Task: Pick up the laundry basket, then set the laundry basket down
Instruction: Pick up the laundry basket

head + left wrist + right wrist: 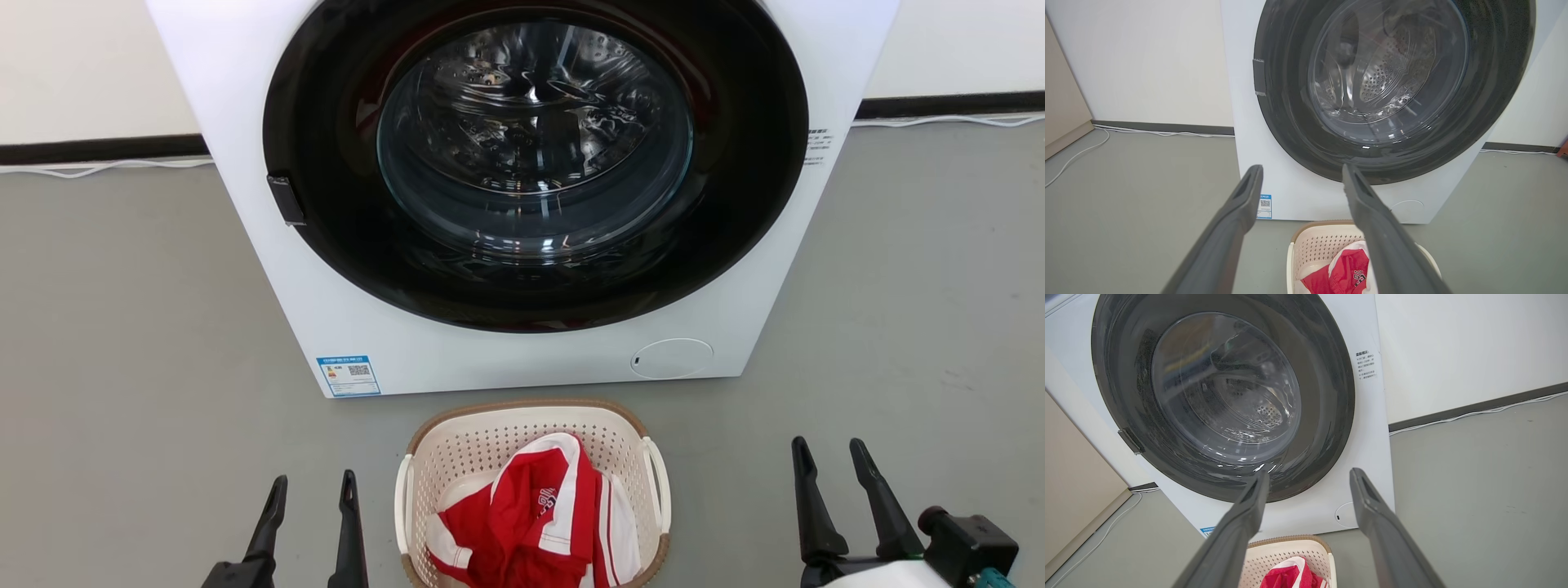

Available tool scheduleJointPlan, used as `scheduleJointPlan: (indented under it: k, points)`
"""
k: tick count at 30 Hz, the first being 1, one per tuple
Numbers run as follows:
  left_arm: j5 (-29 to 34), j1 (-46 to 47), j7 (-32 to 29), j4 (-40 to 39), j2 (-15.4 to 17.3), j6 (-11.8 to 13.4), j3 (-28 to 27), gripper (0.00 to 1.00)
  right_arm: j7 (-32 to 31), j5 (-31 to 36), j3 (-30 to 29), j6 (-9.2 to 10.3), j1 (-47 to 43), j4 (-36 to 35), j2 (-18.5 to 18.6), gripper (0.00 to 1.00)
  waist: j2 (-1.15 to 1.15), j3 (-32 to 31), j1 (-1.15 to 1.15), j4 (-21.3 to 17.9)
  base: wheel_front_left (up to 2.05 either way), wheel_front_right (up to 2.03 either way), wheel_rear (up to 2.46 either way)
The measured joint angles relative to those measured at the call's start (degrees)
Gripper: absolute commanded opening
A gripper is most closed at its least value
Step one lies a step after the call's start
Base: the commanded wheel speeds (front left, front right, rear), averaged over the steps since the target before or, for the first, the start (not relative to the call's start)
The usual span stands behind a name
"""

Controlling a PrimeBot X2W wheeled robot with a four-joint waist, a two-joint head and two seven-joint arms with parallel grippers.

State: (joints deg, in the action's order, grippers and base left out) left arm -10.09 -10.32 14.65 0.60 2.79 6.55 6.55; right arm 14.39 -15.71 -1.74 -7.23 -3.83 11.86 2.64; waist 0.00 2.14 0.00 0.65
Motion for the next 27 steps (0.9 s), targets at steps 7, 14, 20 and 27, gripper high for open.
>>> scheduleJointPlan:
  k: [7,14,20,27]
  points:
    - [-0.5,-1.2,0.0,0.1,0.1,-0.1,-0.8,1.0,0.0,-0.1,-0.9,0.0,-1.1,-0.4,0.0,1.0,0.0,-0.9,0.0,-0.6,0.0,0.0,0.0]
    - [-0.5,-1.2,0.0,0.4,0.1,-0.1,-0.7,1.0,0.0,-0.1,-1.5,0.0,-1.1,-0.4,0.0,1.0,0.0,-1.1,0.0,-0.6,0.0,0.0,0.0]
    - [-0.5,-1.2,0.0,0.6,0.1,-0.1,-0.7,1.0,0.0,-0.1,-1.6,0.0,-1.2,-0.4,0.0,1.0,0.0,-1.2,0.0,-0.6,0.0,0.0,0.0]
    - [-0.4,-1.2,0.0,1.5,0.1,-0.4,-0.8,1.0,0.0,-0.1,-1.9,0.0,-1.2,-0.2,0.0,1.0,0.0,-0.3,0.0,-0.6,0.0,0.0,0.0]
